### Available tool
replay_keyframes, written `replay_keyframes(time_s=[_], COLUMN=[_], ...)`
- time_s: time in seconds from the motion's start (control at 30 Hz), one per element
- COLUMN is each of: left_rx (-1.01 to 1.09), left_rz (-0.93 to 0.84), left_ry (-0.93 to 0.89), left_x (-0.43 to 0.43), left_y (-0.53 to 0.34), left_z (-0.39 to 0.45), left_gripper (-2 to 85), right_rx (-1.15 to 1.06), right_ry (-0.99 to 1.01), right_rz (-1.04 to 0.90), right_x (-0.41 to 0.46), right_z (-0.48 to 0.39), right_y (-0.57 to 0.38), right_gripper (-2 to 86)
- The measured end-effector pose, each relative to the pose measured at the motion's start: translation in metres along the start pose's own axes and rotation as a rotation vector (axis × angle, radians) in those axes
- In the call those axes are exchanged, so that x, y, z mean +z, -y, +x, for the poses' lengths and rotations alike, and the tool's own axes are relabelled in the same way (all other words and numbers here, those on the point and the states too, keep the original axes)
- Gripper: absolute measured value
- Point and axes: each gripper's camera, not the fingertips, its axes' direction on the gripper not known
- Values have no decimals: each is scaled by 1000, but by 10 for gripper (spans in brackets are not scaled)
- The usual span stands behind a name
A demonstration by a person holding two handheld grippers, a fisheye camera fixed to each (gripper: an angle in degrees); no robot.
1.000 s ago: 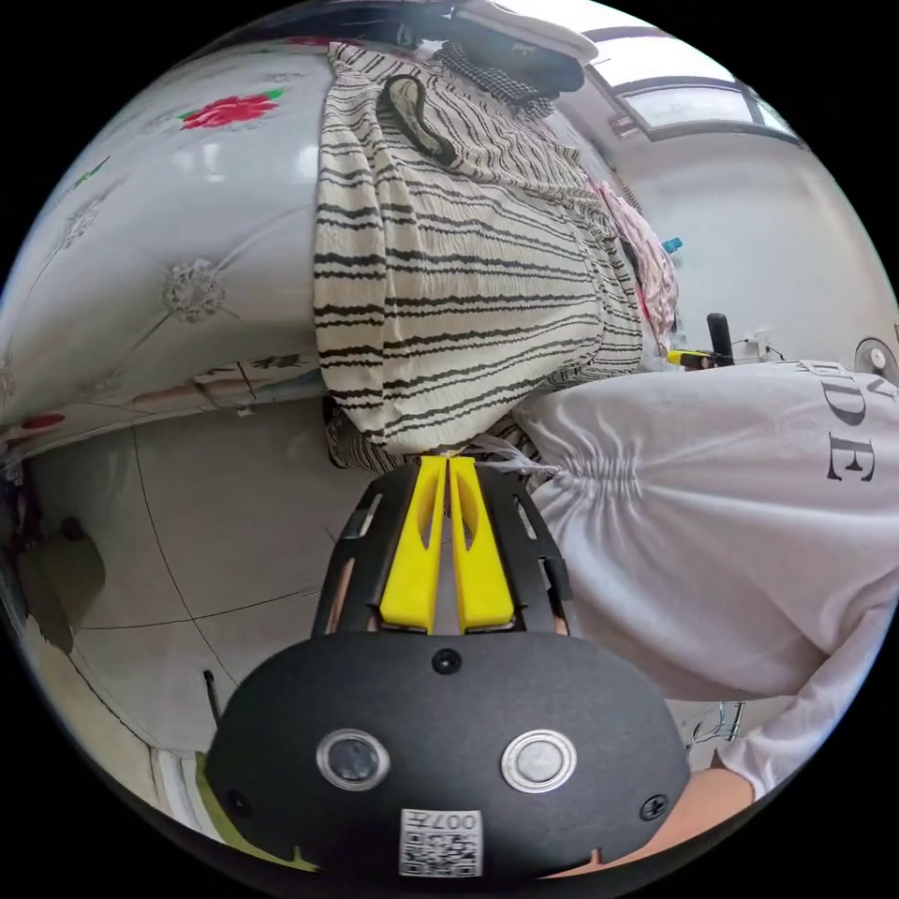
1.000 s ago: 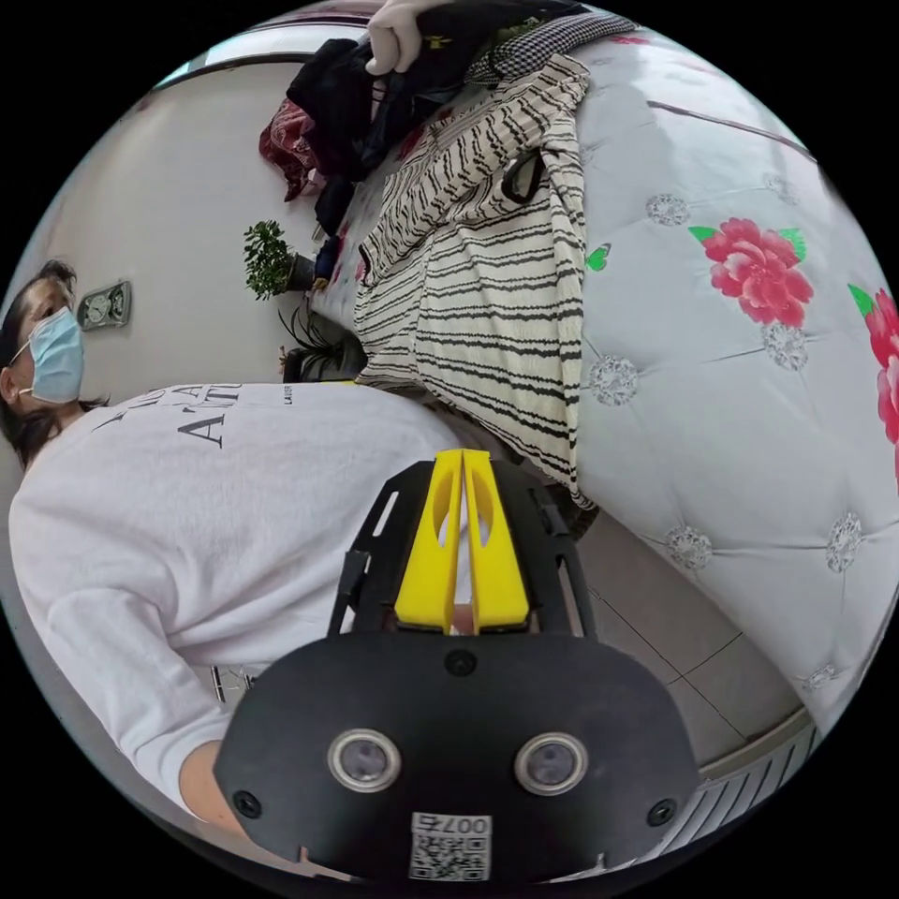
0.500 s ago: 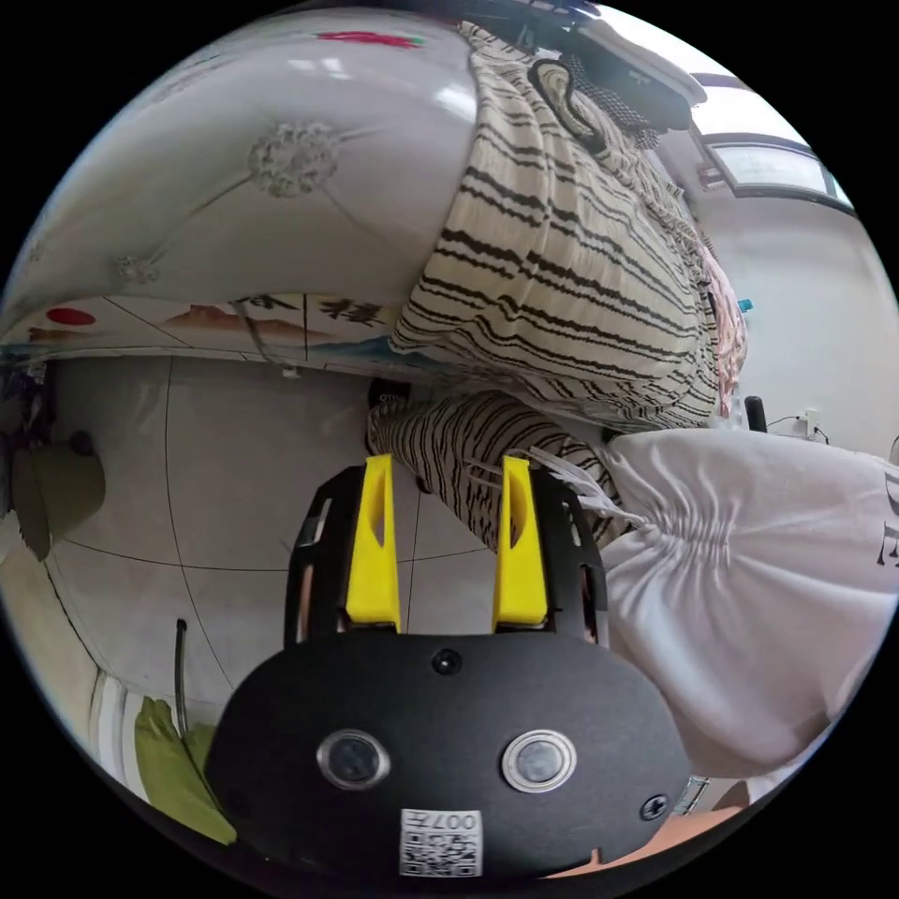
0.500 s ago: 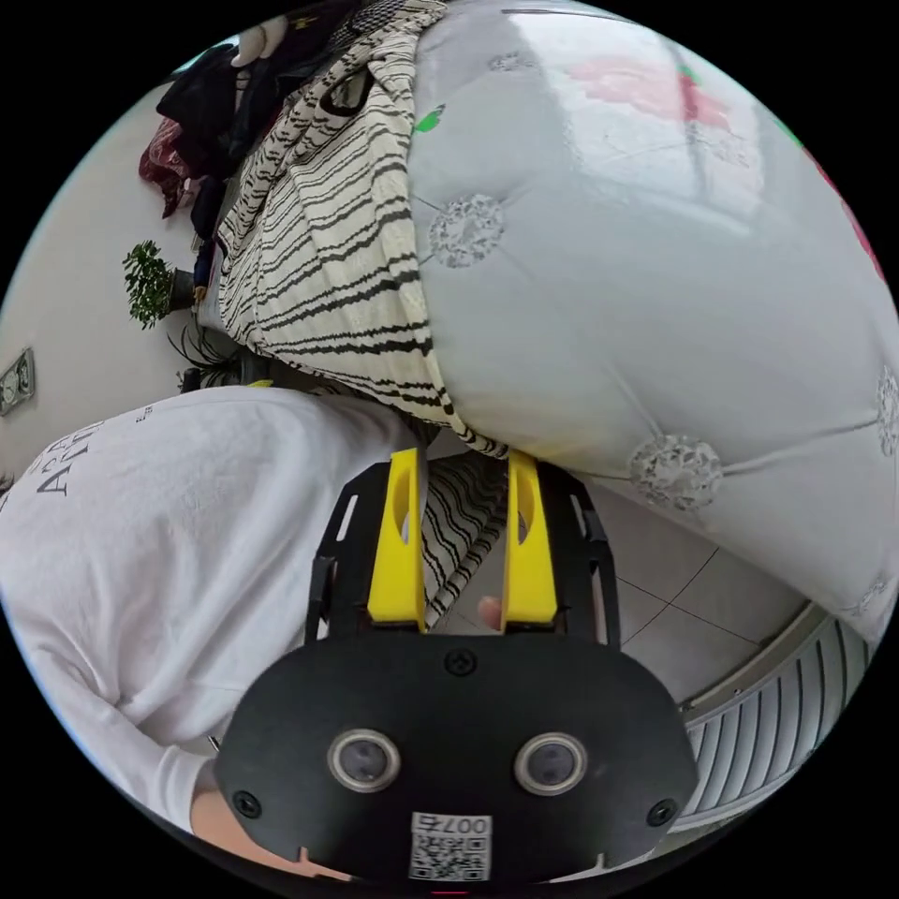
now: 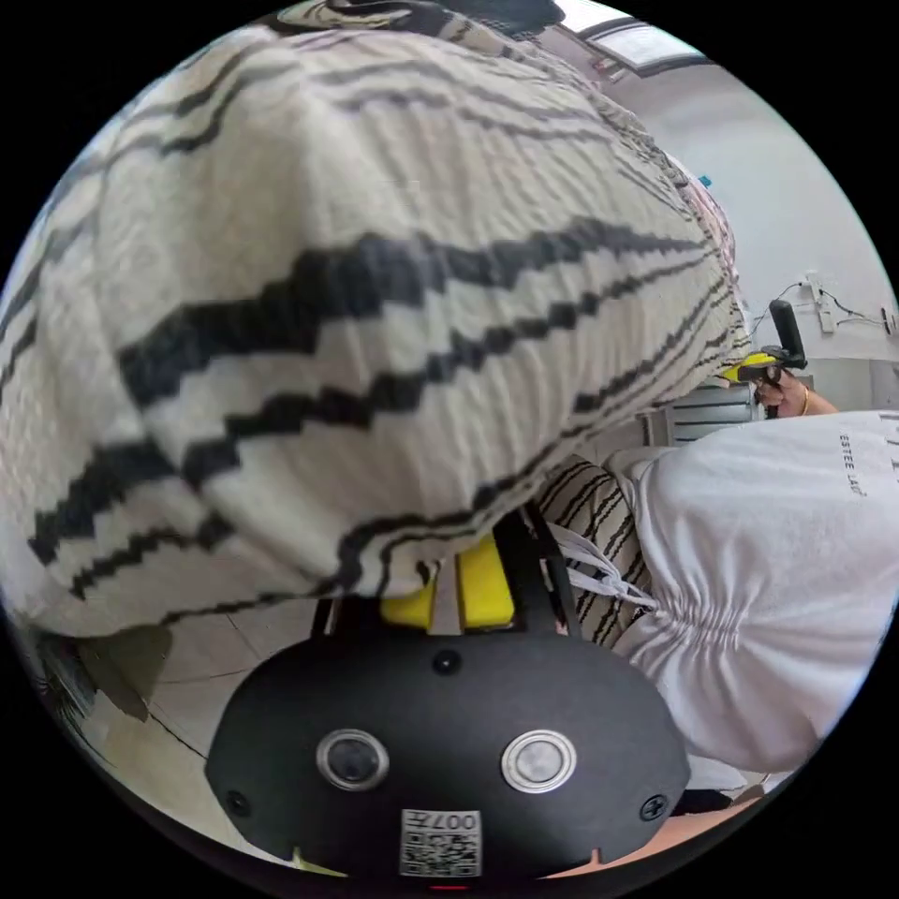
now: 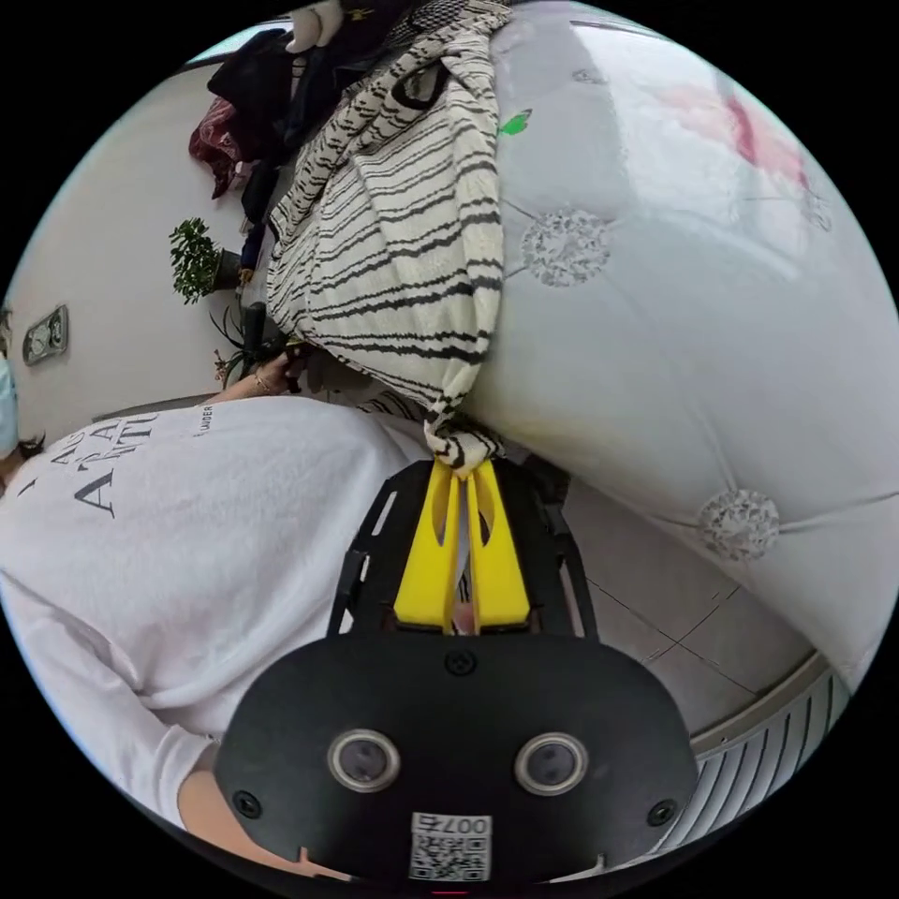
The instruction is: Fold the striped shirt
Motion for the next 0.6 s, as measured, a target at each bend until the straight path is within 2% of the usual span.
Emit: replay_keyframes(time_s=[0.37, 0.6], left_rx=[68, 126], left_rz=[114, 187], left_ry=[-356, -462], left_x=[-121, -192], left_y=[-90, -78], left_z=[11, 9], left_gripper=[-9, -9], right_rx=[-186, -210], right_ry=[240, 428], right_rz=[155, 293], right_x=[-97, -132], right_z=[-34, -23], right_y=[-63, -66], right_gripper=[-3, -4])
